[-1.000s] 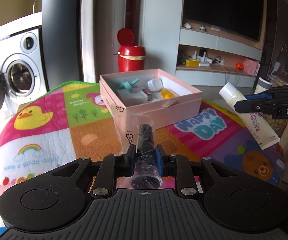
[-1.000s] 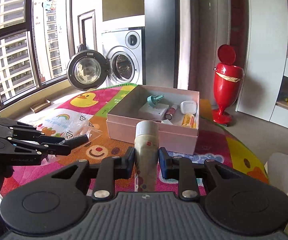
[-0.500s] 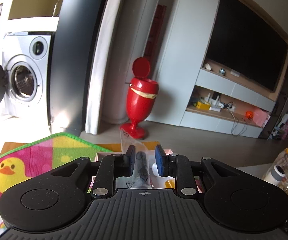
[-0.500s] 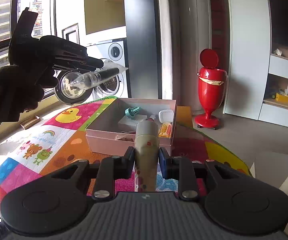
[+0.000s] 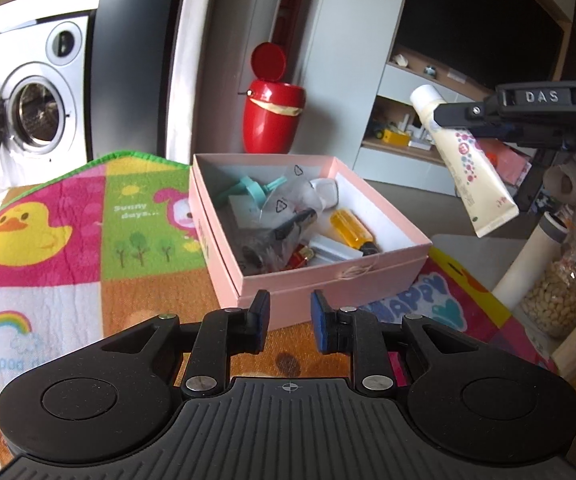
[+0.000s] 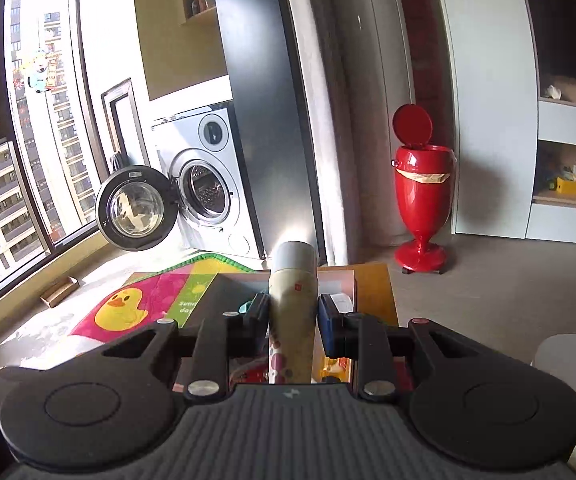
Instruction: Organize rigid objects
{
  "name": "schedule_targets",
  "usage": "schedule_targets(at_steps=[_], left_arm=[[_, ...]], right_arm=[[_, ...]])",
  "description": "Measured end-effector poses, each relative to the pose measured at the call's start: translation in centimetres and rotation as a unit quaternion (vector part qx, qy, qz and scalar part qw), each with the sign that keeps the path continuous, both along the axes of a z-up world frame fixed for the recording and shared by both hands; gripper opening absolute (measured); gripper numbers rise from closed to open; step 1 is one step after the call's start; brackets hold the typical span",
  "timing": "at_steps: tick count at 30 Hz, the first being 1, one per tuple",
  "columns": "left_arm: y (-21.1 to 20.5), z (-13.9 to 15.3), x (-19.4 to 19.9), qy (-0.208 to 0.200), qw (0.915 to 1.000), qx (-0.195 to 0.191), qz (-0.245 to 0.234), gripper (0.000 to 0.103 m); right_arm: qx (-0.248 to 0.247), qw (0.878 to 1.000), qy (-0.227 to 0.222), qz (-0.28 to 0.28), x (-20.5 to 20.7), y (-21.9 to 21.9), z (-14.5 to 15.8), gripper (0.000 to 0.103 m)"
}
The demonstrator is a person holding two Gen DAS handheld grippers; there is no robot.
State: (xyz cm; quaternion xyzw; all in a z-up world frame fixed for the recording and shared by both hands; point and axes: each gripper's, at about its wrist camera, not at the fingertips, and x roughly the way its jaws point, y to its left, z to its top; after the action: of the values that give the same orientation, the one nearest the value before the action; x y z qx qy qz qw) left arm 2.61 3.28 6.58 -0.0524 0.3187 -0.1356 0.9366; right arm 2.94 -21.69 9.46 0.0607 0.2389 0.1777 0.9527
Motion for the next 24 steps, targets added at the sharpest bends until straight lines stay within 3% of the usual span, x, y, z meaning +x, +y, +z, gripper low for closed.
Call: schedule_targets(at_steps=[2,3,7,10,14,17,19,22,24], left_arm=[[0.3,-0.7,-0.5,0.006,0.9996,0.025,0.007,0.025],[0.6,-1.1,-0.8,0.011,0.9990,0.041,0.012,0.025],[2.6,-3.0,-2.1,0.030,0.9934,0.097,0.054,0.025],[3.8,-4.7,-2.8,0.065,0.9910,0.093,0.071,0.025],[3.2,-5.1,-3.8,0.045,0.9915,0.090,0.082,0.027],[2.0,-5.2,-3.6,0.041,0.9947,0.061,0.072,0.055],[0.4,-5.6,-3.3,0.033,0.9944,0.080,0.060,0.074],[-1.3,-6.0,-3.1,0.019,0.9921,0.088,0.088,0.083],[-1.8,-6.1,-2.9,0.012,0.9906,0.077,0.113,0.083]], right_arm=[[-0.025,0.999,0.017,-0.011,2.2,1.2,-0.3,0.041],[-0.038,0.999,0.022,-0.026,2.5,1.6,-0.8,0.043],[-0.050,0.998,0.040,-0.016,-0.1,1.9,-4.5,0.057],[-0.061,0.996,0.059,-0.009,-3.0,1.9,-7.6,0.059],[-0.079,0.992,0.101,-0.014,-5.5,2.2,-11.8,0.062],[-0.080,0.987,0.141,-0.011,-5.9,2.7,-14.4,0.063],[-0.084,0.989,0.120,-0.015,-6.3,3.1,-14.8,0.071],[-0.092,0.988,0.124,-0.020,-6.1,3.8,-15.0,0.081],[-0.112,0.987,0.115,-0.028,-5.7,4.3,-15.3,0.085]])
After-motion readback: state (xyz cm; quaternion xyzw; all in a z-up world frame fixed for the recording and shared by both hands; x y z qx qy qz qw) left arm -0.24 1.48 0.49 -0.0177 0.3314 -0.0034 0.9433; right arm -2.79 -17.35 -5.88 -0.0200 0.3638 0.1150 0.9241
